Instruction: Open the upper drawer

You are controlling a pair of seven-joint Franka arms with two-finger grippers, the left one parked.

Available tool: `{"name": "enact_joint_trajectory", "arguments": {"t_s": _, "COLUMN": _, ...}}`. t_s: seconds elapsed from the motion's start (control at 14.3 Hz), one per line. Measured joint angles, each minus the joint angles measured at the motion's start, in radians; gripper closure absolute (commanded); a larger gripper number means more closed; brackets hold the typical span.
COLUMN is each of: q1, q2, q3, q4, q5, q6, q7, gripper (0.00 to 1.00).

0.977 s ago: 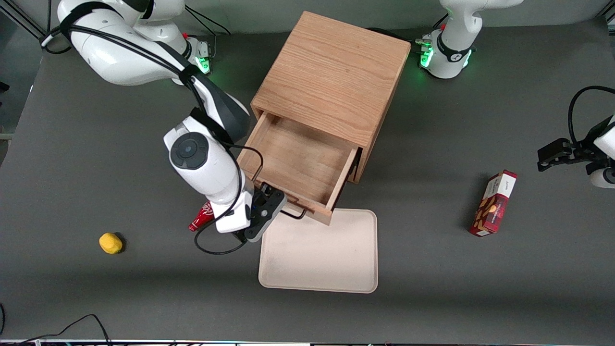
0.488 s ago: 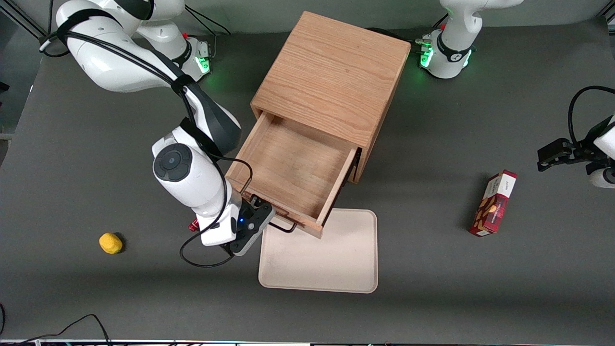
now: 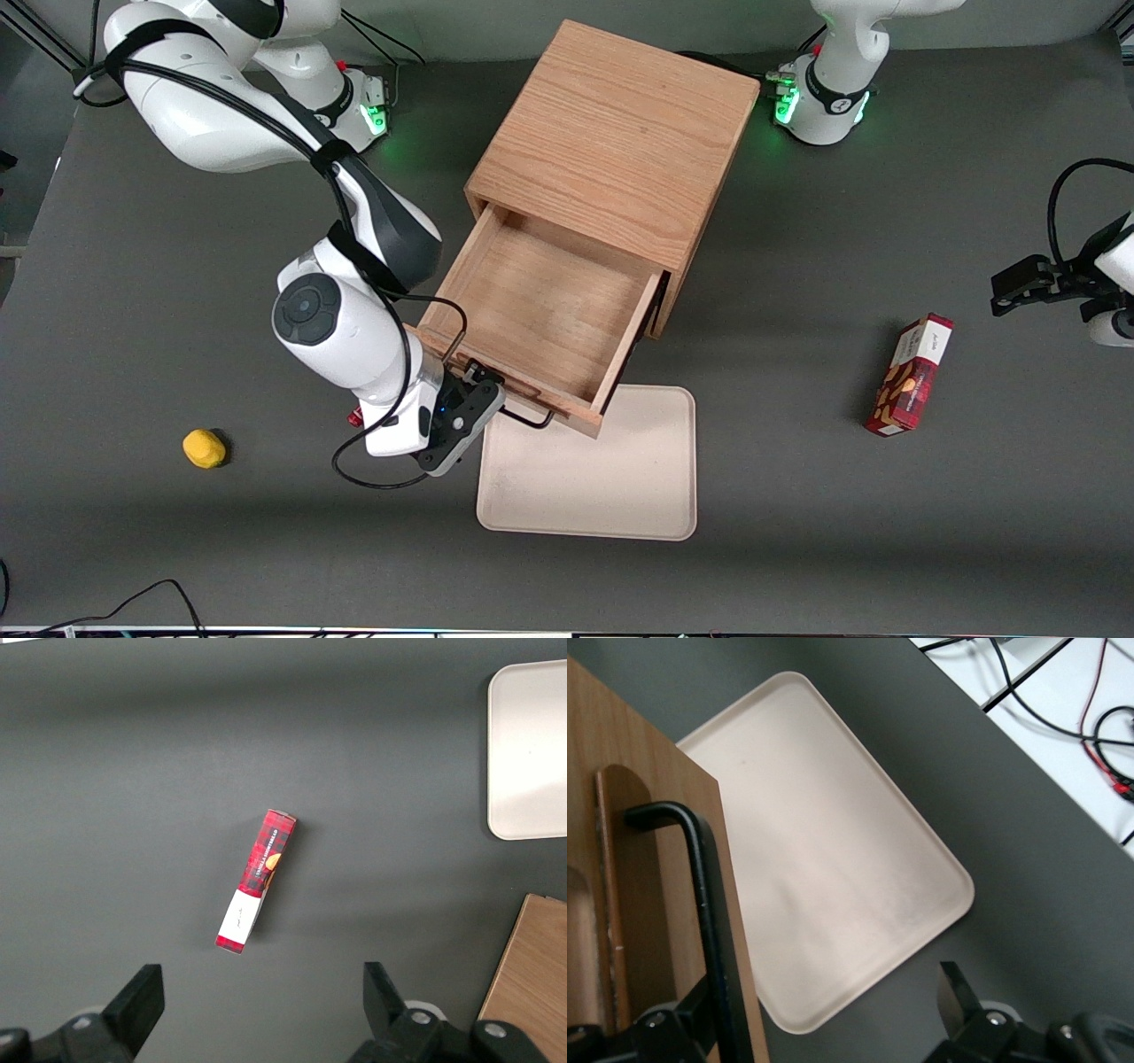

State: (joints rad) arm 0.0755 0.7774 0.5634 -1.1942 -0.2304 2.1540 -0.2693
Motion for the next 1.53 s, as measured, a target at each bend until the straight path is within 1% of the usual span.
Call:
{"name": "enact_joint_trajectory", "arguments": {"t_s": 0.21, "q1": -0.002, "q2": 0.006, "q3": -0.018, "q4": -0.008, "q5": 0.147, "q6": -0.005, "q7": 0.037, "gripper": 0.00}}
{"name": "enact_joint_trajectory", "arguments": {"t_s": 0.35, "q1": -0.008, "q2": 0.007, "q3": -0.019, "q4": -0.007, "q5": 0.225, "q6": -0.022, "q7": 0.068, "gripper": 0.00}}
{"name": "enact_joint_trajectory", "arguments": {"t_s": 0.49, "q1": -0.008, "q2": -0.009, "q3": -0.010, "q4": 0.009, "q5": 0.251, "q6": -0.065, "q7": 0.157, "gripper": 0.00}}
{"name": "enact_joint_trajectory", "arguments": {"t_s": 0.7, "q1": -0.015, "q2": -0.059, "q3": 0.004, "q4": 0.029, "q5": 0.253, "q6": -0.142, "q7": 0.221, "gripper": 0.00}}
{"name": "enact_joint_trajectory", "arguments": {"t_s": 0.84, "q1": -0.034, "q2": -0.143, "q3": -0.013, "q4": 0.038, "q5": 0.248, "q6": -0.209, "q7": 0.241, "gripper": 0.00}}
{"name": "enact_joint_trajectory", "arguments": {"t_s": 0.91, "q1": -0.036, "q2": -0.203, "q3": -0.054, "q4": 0.038, "q5": 0.239, "q6": -0.256, "q7": 0.257, "gripper": 0.00}}
{"name": "enact_joint_trajectory", "arguments": {"t_s": 1.05, "q1": -0.041, "q2": -0.335, "q3": -0.175, "q4": 0.018, "q5": 0.219, "q6": -0.337, "q7": 0.308, "gripper": 0.00}}
{"name": "enact_joint_trajectory", "arguments": {"t_s": 1.12, "q1": -0.047, "q2": -0.417, "q3": -0.262, "q4": -0.021, "q5": 0.214, "q6": -0.351, "q7": 0.322, "gripper": 0.00}}
{"name": "enact_joint_trajectory", "arguments": {"t_s": 1.26, "q1": -0.061, "q2": -0.523, "q3": -0.384, "q4": -0.099, "q5": 0.214, "q6": -0.344, "q7": 0.326, "gripper": 0.00}}
{"name": "enact_joint_trajectory", "arguments": {"t_s": 1.33, "q1": -0.066, "q2": -0.571, "q3": -0.431, "q4": -0.140, "q5": 0.215, "q6": -0.326, "q7": 0.332, "gripper": 0.00}}
{"name": "enact_joint_trajectory", "arguments": {"t_s": 1.53, "q1": -0.068, "q2": -0.724, "q3": -0.544, "q4": -0.289, "q5": 0.224, "q6": -0.294, "q7": 0.374, "gripper": 0.00}}
